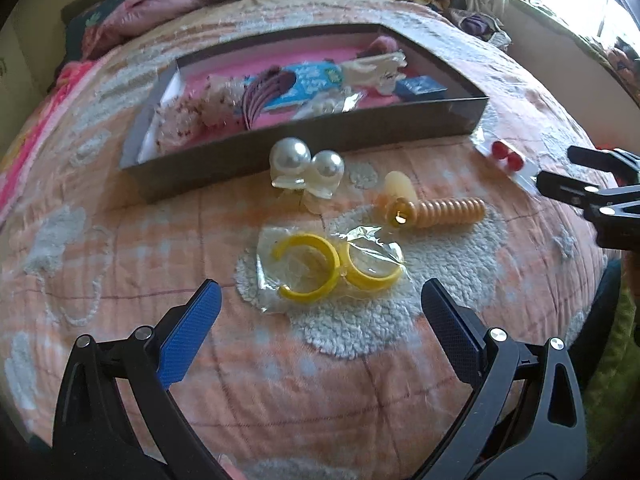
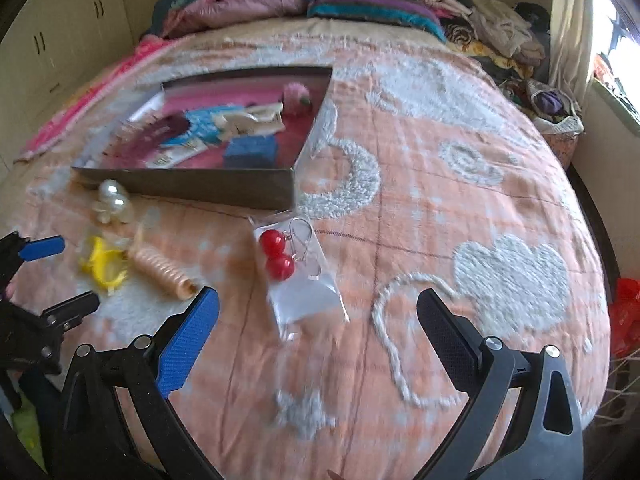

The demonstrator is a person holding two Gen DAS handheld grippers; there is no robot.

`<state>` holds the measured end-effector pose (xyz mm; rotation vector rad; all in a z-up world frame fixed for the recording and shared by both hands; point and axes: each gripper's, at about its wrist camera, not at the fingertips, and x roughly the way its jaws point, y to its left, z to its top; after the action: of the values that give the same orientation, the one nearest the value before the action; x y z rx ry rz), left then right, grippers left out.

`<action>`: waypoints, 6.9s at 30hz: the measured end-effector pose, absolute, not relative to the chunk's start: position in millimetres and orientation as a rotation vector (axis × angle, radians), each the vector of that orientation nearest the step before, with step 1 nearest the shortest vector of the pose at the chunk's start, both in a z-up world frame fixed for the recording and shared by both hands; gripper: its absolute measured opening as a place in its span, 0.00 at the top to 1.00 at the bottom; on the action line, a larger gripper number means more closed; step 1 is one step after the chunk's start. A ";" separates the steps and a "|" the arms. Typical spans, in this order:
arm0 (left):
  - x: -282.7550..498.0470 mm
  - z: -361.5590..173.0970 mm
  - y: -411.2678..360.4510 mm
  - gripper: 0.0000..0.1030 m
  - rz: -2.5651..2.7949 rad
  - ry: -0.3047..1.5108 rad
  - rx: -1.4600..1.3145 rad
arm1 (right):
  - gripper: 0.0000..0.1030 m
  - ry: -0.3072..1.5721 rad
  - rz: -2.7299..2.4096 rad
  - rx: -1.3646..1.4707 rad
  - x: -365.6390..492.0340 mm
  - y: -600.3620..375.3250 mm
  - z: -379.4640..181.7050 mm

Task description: Organize jewelry

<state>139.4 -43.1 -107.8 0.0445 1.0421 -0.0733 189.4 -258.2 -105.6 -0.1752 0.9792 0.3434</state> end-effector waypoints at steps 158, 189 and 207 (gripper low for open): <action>274.8 -61.9 43.8 0.28 -0.015 0.930 -0.109 | 0.38 0.873 0.417 0.022 277.6 -161.8 -62.8; 251.5 -18.1 31.6 0.15 -0.013 0.873 -0.101 | 0.11 0.734 0.379 0.125 224.7 -208.5 -0.7; 210.3 42.9 22.9 0.09 -0.035 0.762 -0.113 | 0.07 0.629 0.394 0.111 182.6 -218.0 47.4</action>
<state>210.3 22.9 42.9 -0.1127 0.7616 -0.0346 182.6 -218.0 47.4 0.1112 0.6290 0.3935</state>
